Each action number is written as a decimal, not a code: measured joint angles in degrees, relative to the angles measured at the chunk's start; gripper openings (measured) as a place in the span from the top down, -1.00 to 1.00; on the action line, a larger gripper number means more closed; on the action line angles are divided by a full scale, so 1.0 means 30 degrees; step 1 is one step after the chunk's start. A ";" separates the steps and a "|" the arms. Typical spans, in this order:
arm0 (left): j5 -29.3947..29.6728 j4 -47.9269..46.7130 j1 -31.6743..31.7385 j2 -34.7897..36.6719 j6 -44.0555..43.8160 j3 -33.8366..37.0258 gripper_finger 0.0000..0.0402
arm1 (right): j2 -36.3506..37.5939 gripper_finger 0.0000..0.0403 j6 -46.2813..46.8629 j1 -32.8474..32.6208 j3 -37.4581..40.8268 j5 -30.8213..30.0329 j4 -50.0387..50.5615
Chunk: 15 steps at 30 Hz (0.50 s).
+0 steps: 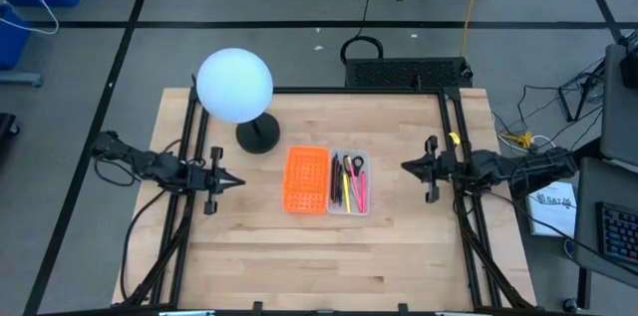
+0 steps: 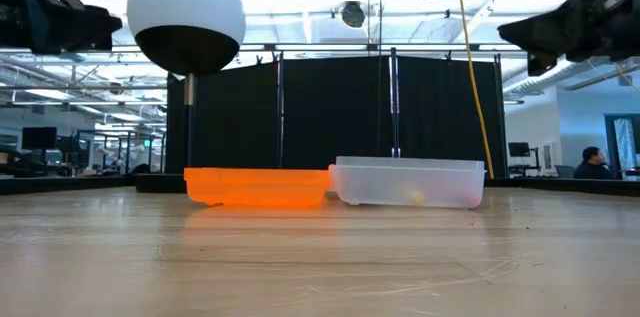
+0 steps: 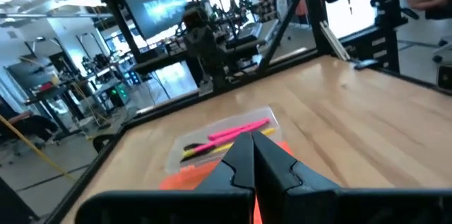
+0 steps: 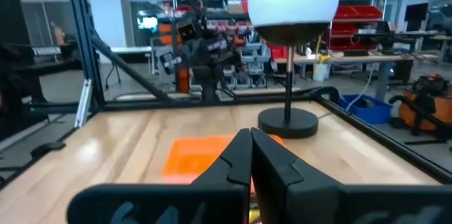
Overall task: Pick & place school supplies into a supply box
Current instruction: Return to Home Position
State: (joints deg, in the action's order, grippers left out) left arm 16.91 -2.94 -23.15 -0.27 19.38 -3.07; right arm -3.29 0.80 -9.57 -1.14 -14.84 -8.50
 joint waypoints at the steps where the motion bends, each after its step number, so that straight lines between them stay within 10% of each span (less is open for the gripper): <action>1: -0.0018 0.0161 -0.0003 -0.0025 -0.0035 0.0124 1.00 | 0.0007 1.00 -0.0015 0.0084 0.0006 0.0040 0.0221; 15: -0.0288 0.0415 0.0011 -0.2029 -0.1963 0.0225 0.85 | -0.0007 1.00 -0.0130 0.0079 0.0062 0.0447 0.0347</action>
State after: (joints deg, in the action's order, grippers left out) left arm 16.05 -1.69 -23.11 -6.36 13.49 -2.39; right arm -3.31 0.41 -9.34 -0.96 -13.50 -7.46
